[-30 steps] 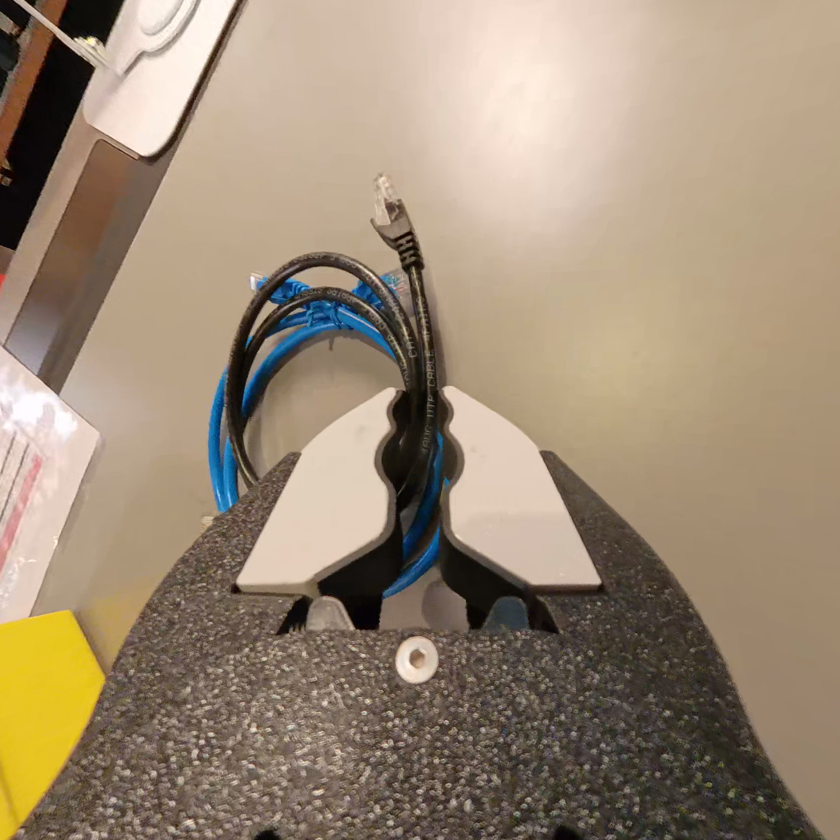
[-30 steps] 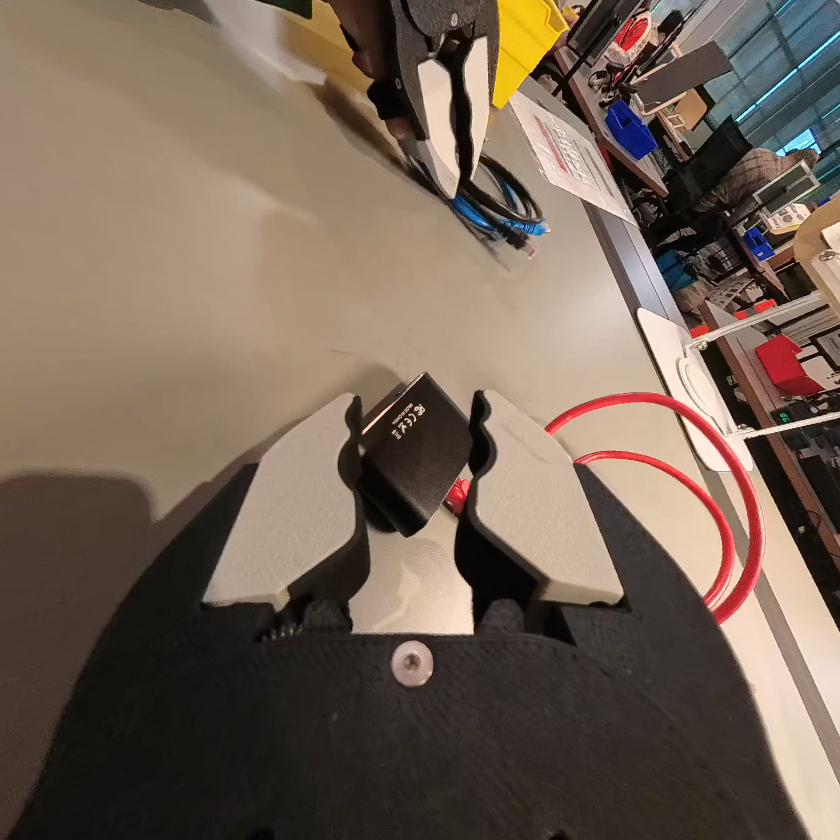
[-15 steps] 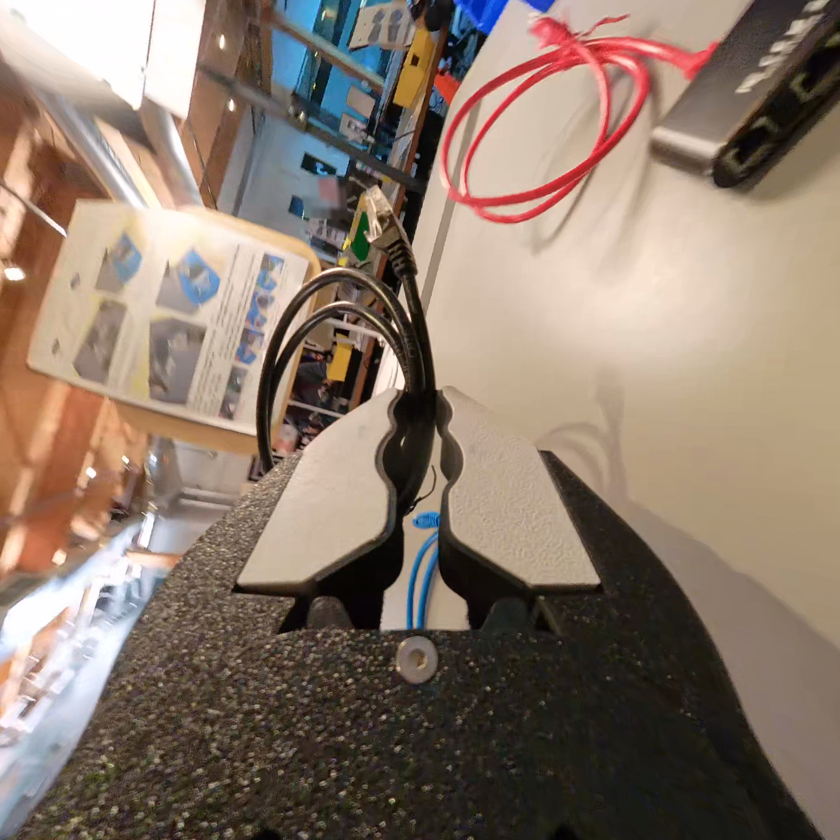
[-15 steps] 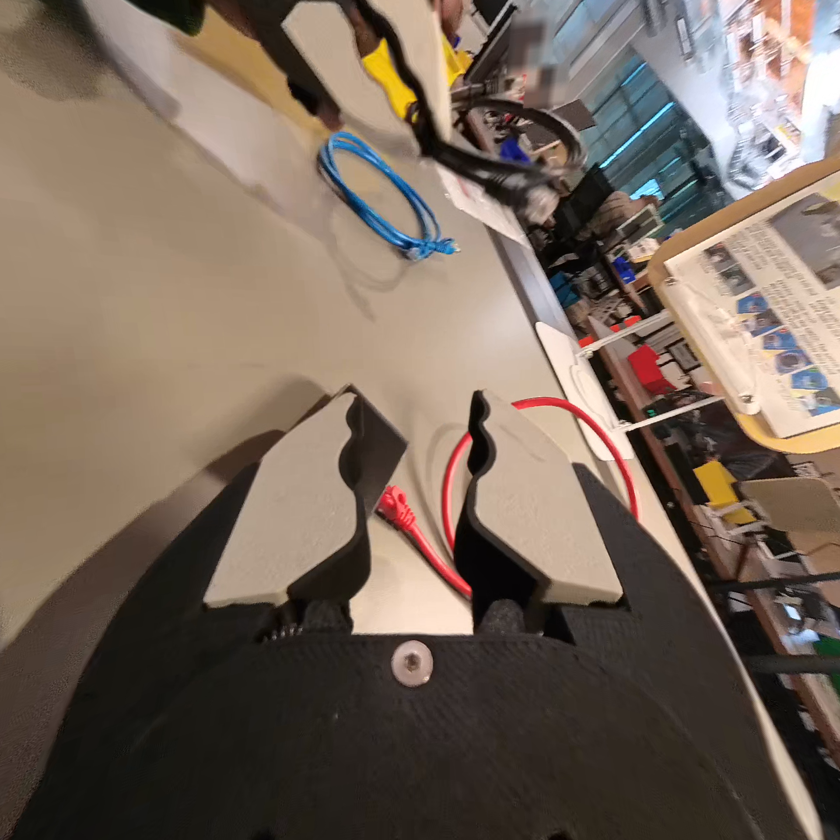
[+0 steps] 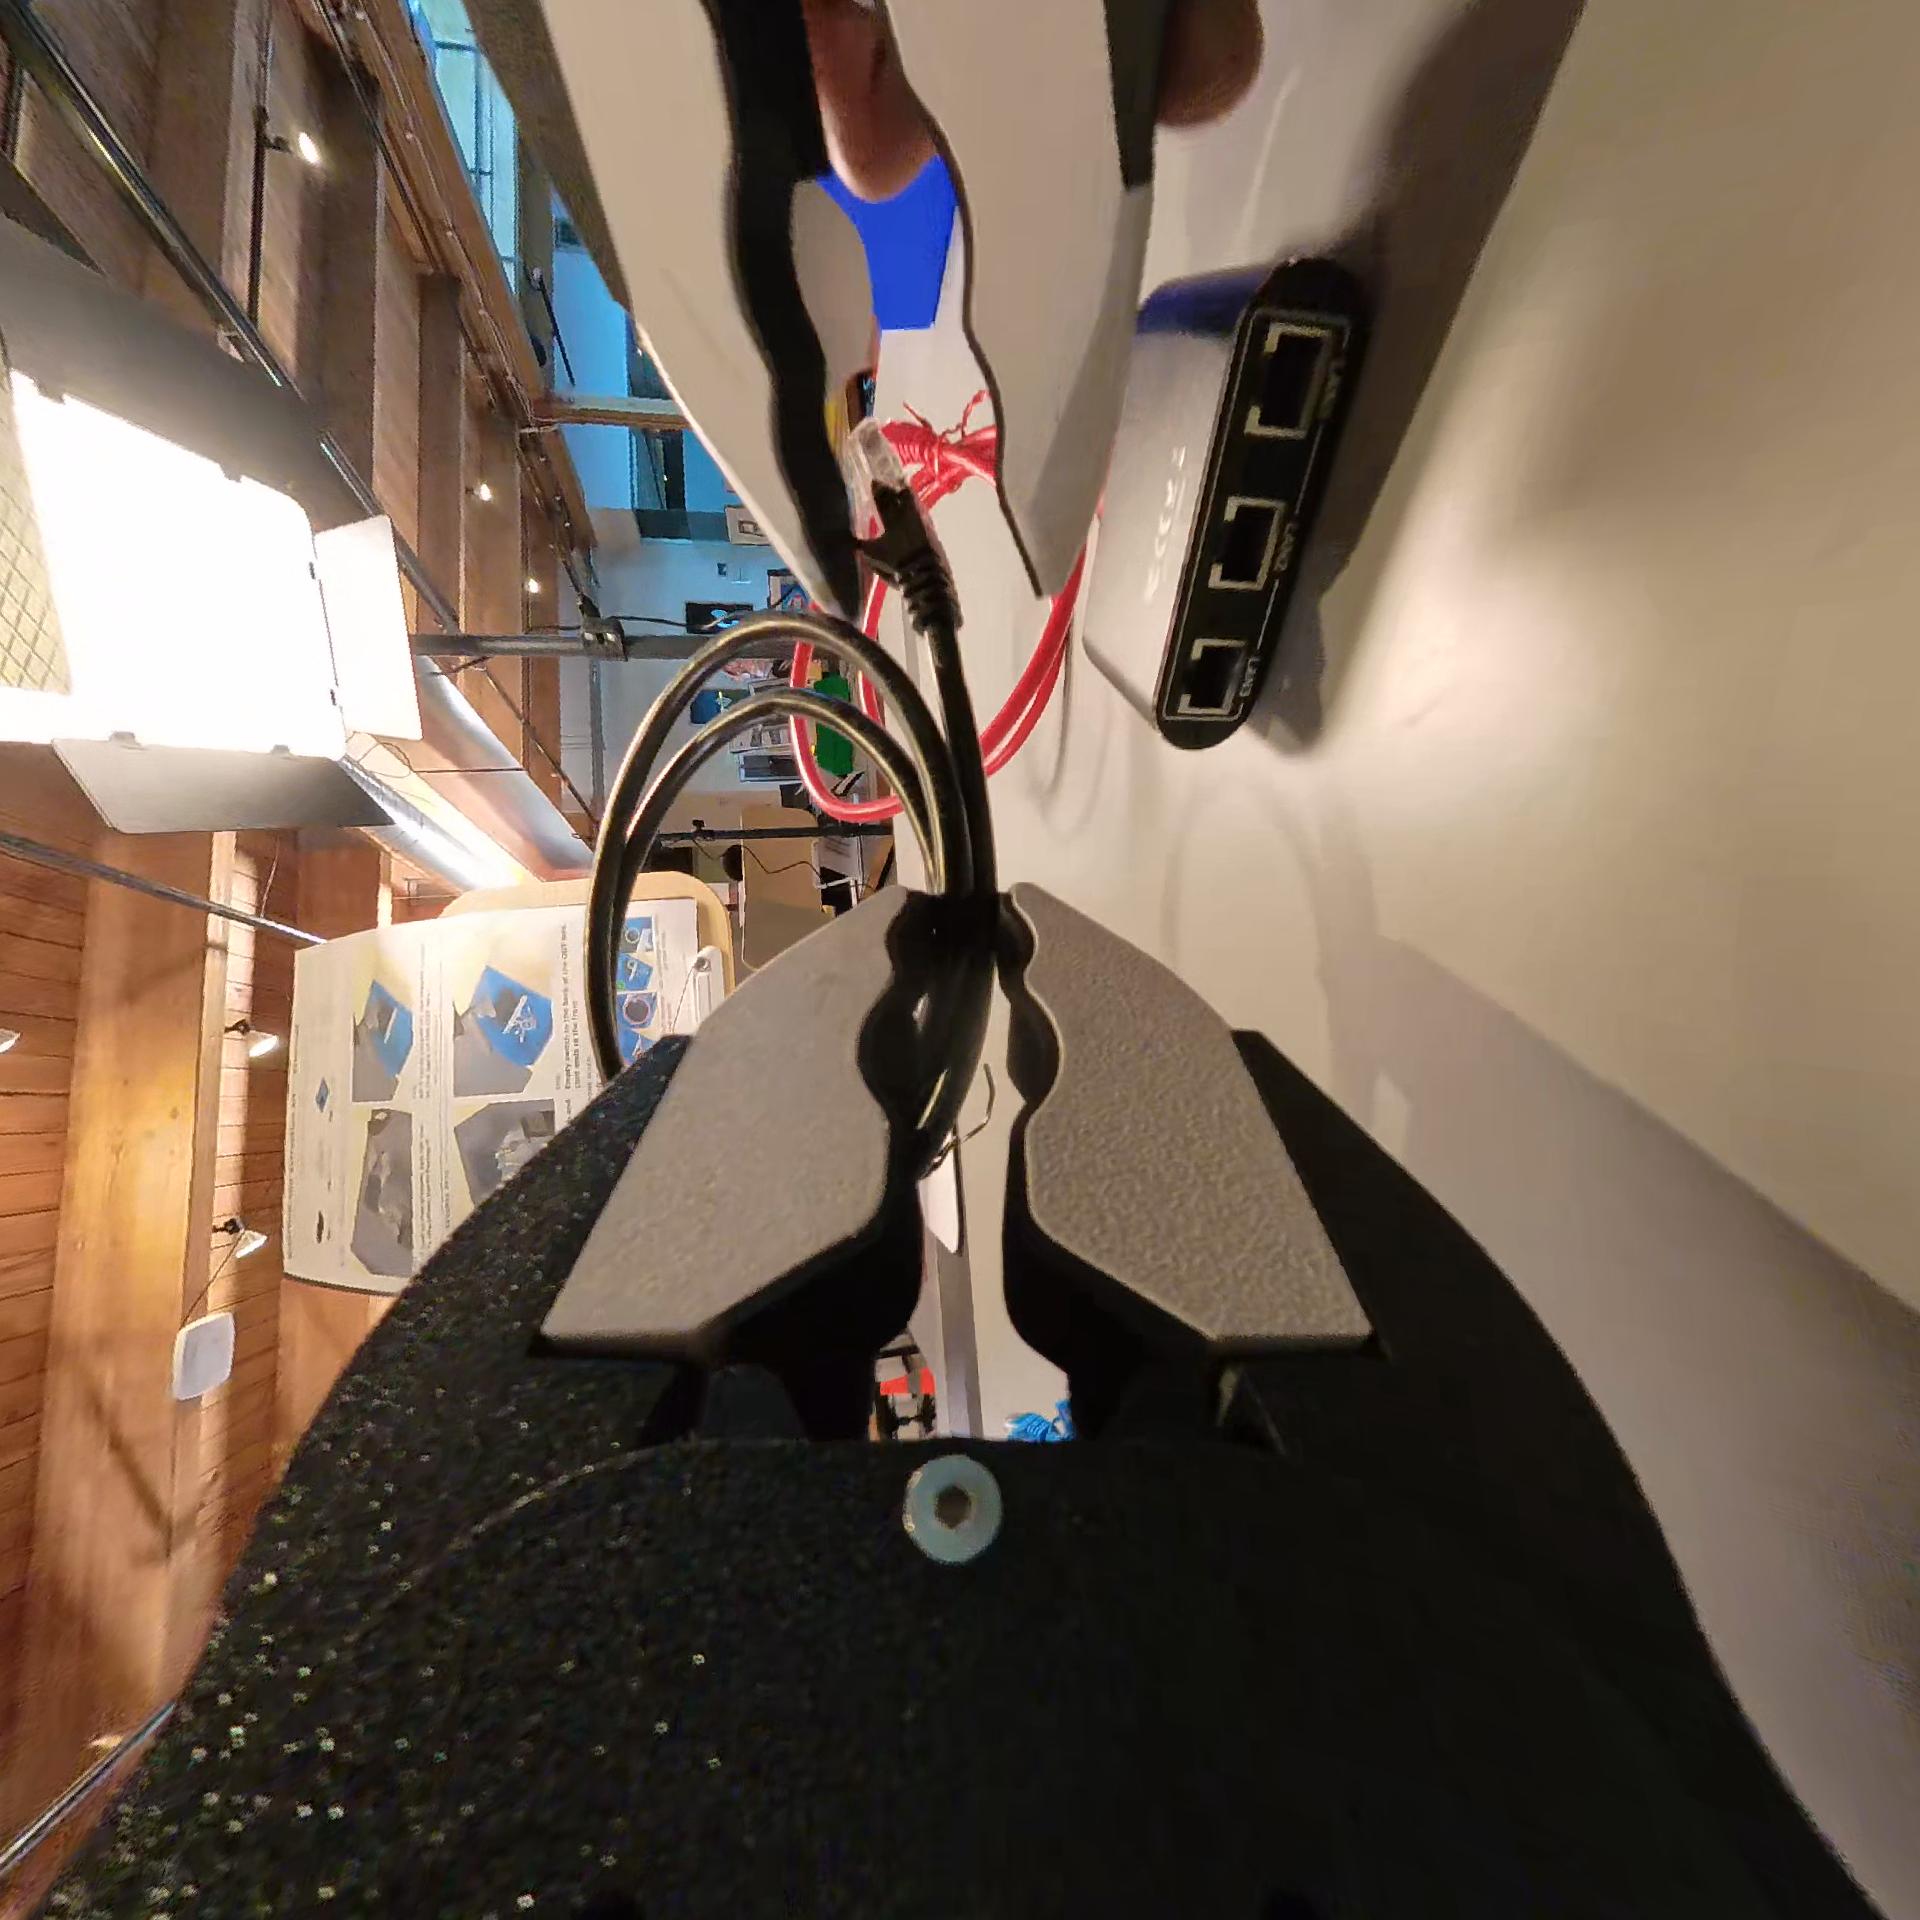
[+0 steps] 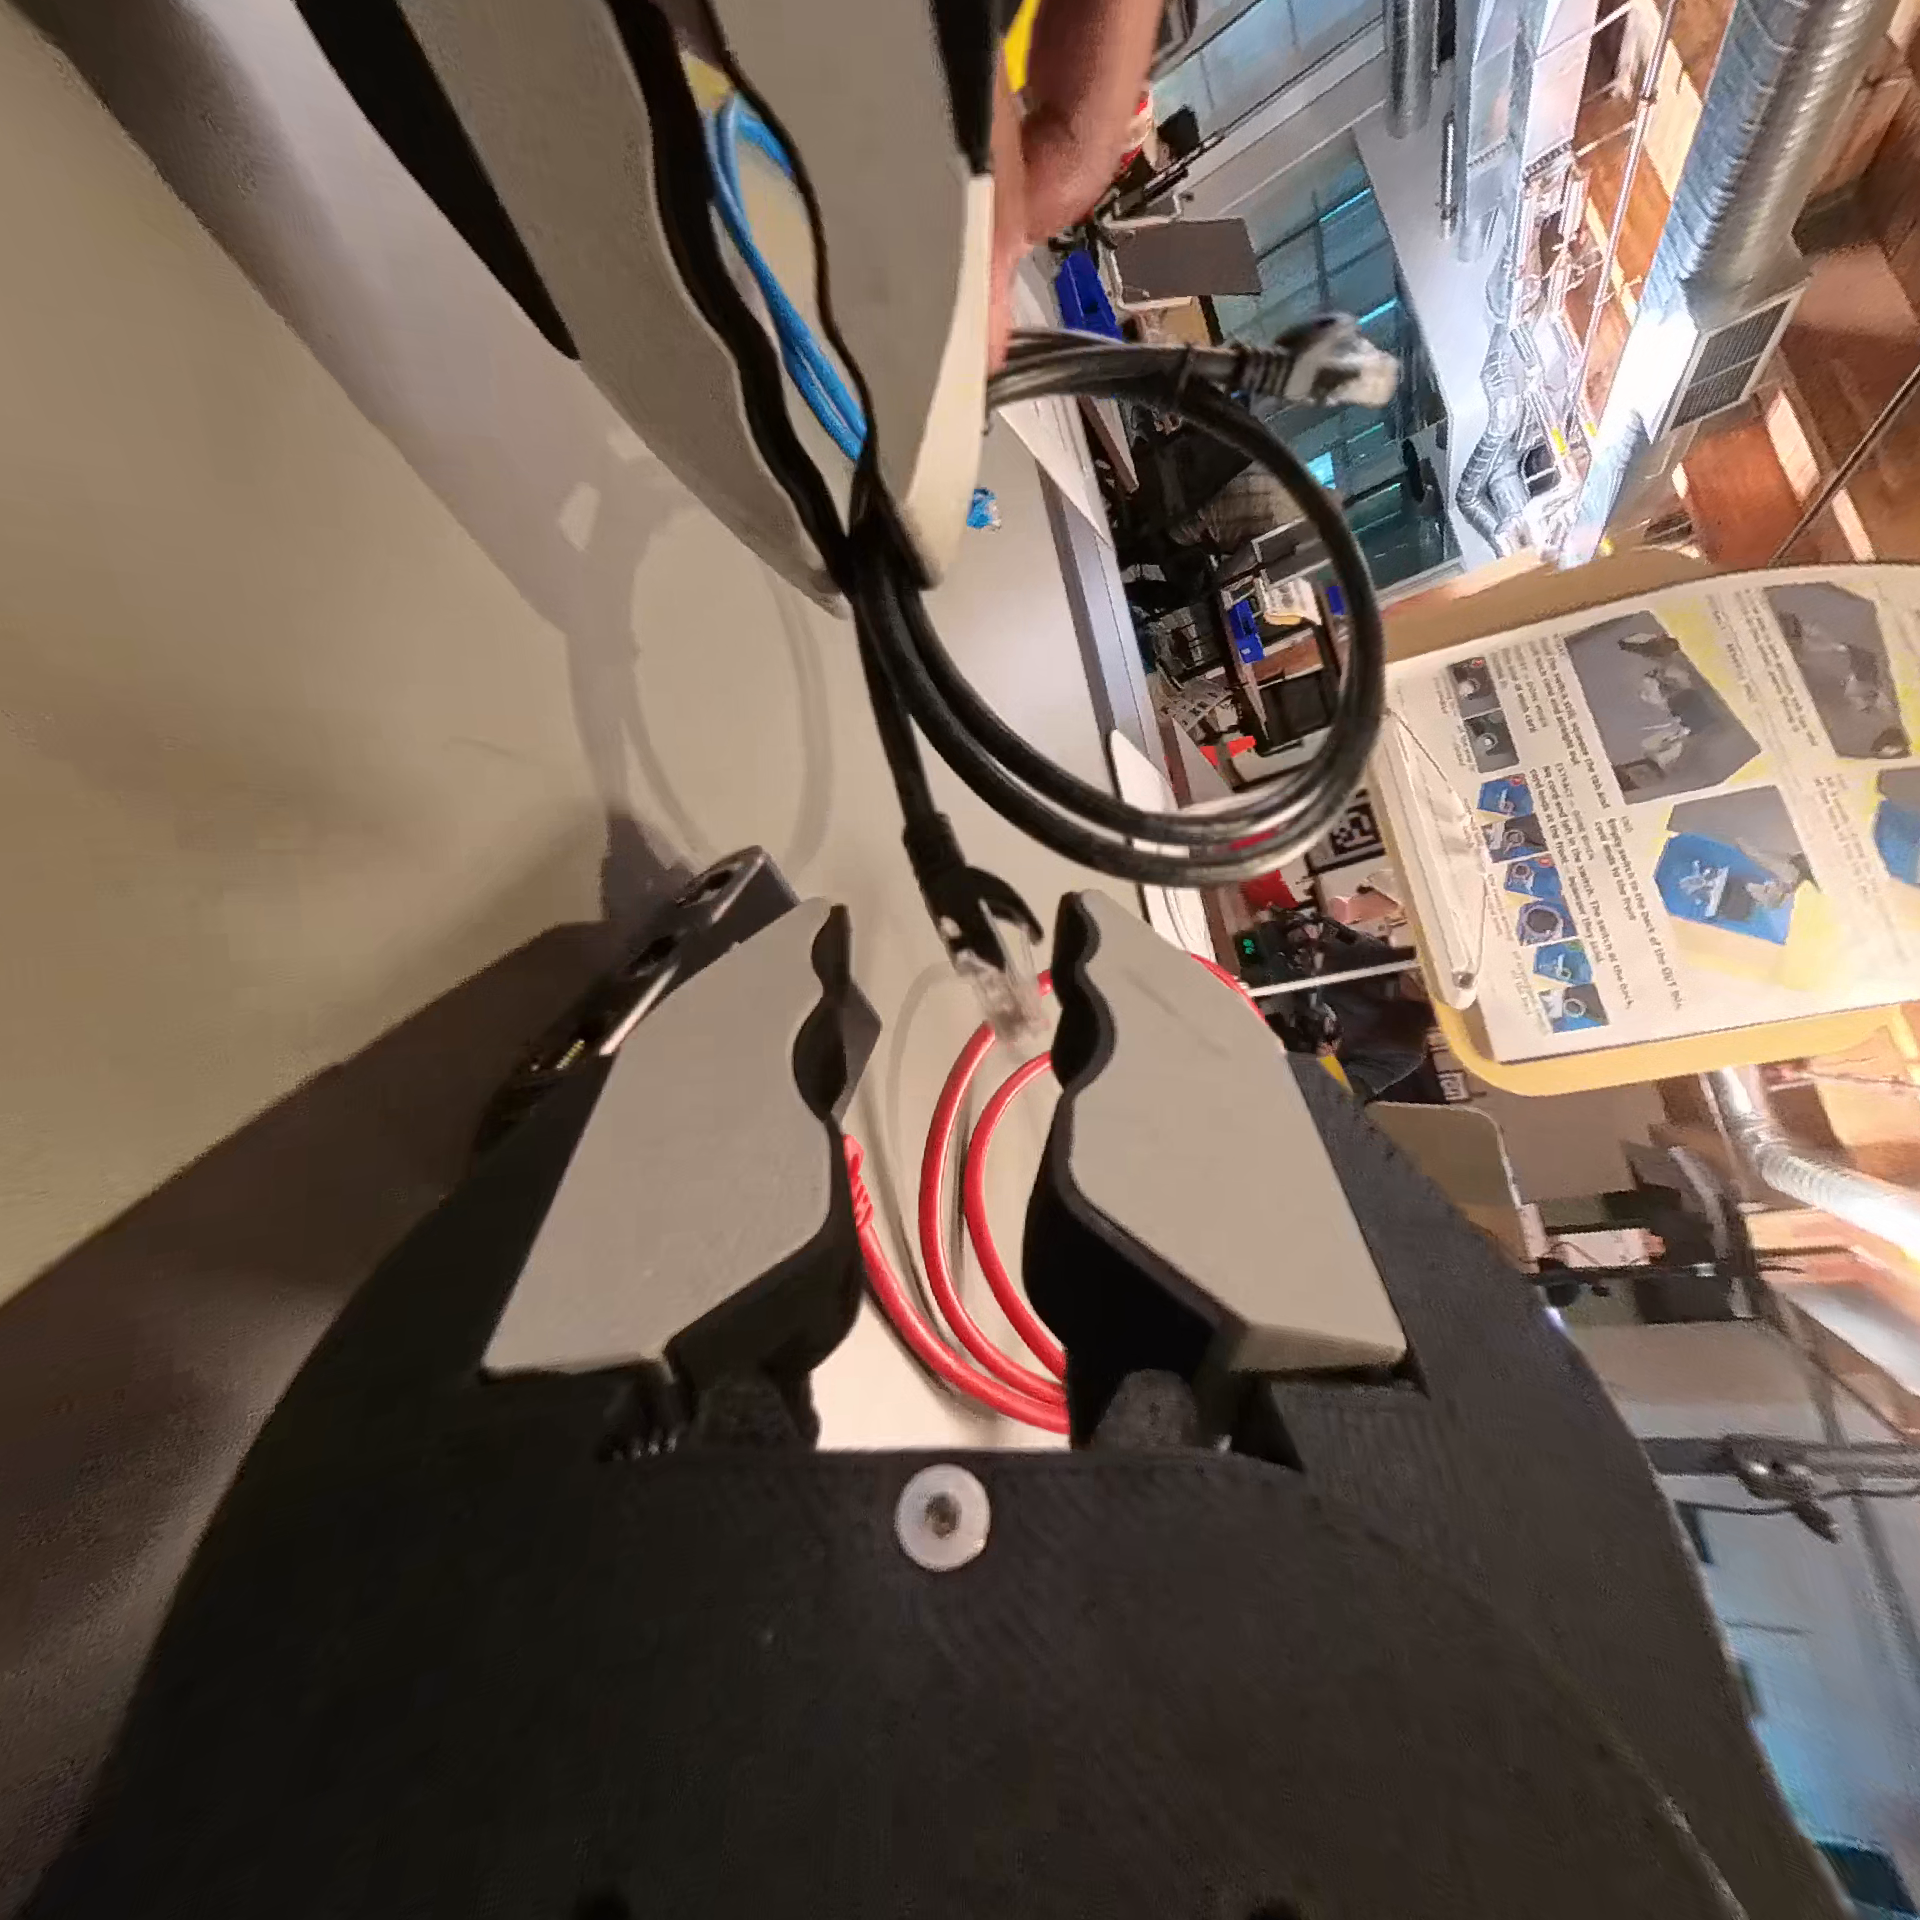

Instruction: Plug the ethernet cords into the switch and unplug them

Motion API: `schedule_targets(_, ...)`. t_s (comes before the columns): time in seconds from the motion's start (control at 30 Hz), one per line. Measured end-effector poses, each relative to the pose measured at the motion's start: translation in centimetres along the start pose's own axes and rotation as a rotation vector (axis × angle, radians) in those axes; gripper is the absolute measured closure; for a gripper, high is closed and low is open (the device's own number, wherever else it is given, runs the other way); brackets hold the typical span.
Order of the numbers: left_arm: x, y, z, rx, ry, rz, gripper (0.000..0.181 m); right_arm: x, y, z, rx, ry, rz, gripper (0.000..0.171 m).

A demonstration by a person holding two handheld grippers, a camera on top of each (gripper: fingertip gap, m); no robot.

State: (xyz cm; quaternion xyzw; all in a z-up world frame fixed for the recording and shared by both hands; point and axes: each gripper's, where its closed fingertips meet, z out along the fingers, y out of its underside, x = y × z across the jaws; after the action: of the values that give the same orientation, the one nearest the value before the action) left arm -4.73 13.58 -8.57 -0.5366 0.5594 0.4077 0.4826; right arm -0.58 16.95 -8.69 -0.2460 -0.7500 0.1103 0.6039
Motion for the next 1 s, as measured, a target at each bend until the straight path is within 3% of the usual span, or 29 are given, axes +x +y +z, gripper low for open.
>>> schedule_targets(0.1, -0.1, 0.0, -0.1, 0.014, 0.005, -0.069, 0.168, 0.6, 0.4, 0.5, -0.055, 0.074, -0.085, 0.150)
schedule_targets(0.23, -0.7, 0.7, -0.2, 0.029, 0.017, -0.264, 0.163, 0.9, -0.4, 0.4, -0.031, 0.114, -0.152, 0.151)
schedule_targets(0.47, -1.9, -0.6, -0.9, 0.170, 0.214, -0.945, 0.160, 1.1, -0.9, 0.8, -0.042, 0.172, -0.276, 0.153)
schedule_targets(0.63, 0.8, -2.4, -0.7, 0.202, 0.617, -1.531, 0.156, 1.3, -1.7, 1.0, -0.016, 0.209, -0.324, 0.154)
schedule_targets(0.83, -0.5, -2.7, -0.2, 0.366, 0.751, -1.964, 0.141, 1.7, -3.4, 0.4, 0.061, 0.257, -0.338, 0.154)
schedule_targets(1.0, -2.1, -2.5, -0.1, 0.508, 0.802, -2.190, 0.135, 1.6, -4.3, 0.1, 0.101, 0.277, -0.366, 0.156)
